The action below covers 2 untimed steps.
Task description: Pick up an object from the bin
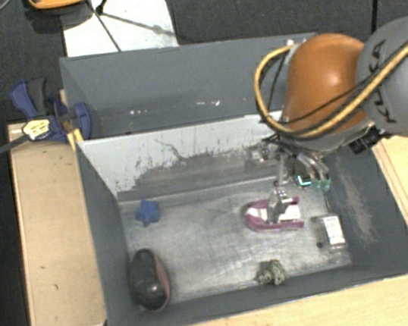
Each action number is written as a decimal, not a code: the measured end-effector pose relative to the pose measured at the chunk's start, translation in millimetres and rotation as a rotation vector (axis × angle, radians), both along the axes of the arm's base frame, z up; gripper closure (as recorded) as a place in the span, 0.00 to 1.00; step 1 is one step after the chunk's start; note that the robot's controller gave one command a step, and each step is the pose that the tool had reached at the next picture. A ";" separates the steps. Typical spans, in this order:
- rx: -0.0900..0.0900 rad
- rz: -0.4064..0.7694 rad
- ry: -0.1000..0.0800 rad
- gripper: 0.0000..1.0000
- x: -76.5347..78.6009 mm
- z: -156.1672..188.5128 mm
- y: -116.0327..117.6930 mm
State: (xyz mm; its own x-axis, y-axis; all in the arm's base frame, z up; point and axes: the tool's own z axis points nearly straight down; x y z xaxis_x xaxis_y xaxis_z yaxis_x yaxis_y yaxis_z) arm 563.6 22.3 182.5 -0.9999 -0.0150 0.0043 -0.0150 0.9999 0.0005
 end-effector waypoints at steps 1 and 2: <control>-0.001 -0.153 -0.004 0.00 6.9 -114.0 -35.0; 0.001 -0.151 -0.004 1.00 7.6 -109.7 -33.5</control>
Offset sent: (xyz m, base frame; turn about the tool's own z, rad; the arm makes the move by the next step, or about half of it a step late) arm 0.0066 -0.0339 -0.1120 0.1526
